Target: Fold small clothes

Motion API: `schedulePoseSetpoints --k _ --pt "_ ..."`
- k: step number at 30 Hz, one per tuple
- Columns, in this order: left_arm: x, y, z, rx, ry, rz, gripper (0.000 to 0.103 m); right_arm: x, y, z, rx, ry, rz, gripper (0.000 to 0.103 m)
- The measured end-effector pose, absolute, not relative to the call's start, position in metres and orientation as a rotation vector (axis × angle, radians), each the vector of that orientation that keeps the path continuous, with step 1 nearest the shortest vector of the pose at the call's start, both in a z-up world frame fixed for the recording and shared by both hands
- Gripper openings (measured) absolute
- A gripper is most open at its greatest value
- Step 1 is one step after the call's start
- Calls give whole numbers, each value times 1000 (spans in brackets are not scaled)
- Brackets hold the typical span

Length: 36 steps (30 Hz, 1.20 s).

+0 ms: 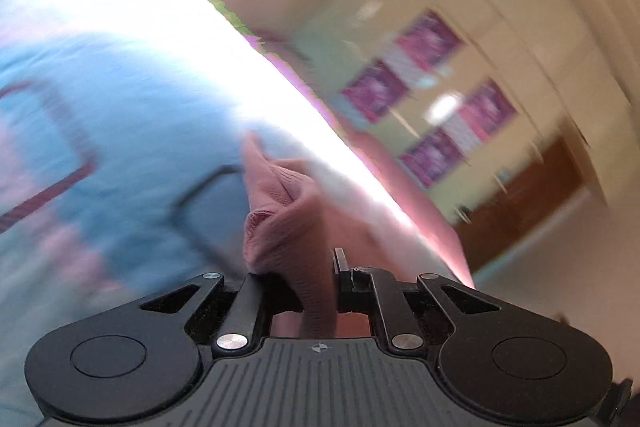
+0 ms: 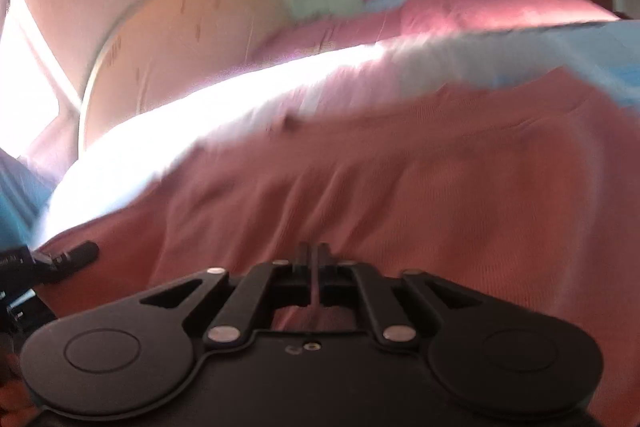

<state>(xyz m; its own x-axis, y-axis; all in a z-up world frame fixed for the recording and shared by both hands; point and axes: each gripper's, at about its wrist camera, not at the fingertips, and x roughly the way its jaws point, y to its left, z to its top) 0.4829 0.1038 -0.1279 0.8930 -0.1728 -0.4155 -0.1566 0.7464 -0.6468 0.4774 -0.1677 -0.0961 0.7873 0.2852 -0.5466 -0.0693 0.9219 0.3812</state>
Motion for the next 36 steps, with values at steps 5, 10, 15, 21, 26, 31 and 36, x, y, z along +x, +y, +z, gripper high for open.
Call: schedulePoseSetpoints --k 5,10,15,21,26,31,36 --pt "507 33 -83 -596 489 -202 10 442 -235 -72 455 499 77 5" --pt "530 -61 -61 -522 560 -381 10 404 -310 -49 533 400 -58 7" --pt "549 -160 -94 -393 891 -512 29 379 -362 -49 600 394 -76 59" --pt "536 -83 -58 -418 733 -413 30 380 -369 -58 638 448 61 44" --pt "570 -24 -55 -337 712 -271 30 407 -353 -86 652 570 157 55" --pt "580 -21 -77 -314 786 -244 30 429 -339 -104 600 668 176 61" --pt "577 -16 -93 -389 797 -234 36 446 -314 -100 423 734 206 33"
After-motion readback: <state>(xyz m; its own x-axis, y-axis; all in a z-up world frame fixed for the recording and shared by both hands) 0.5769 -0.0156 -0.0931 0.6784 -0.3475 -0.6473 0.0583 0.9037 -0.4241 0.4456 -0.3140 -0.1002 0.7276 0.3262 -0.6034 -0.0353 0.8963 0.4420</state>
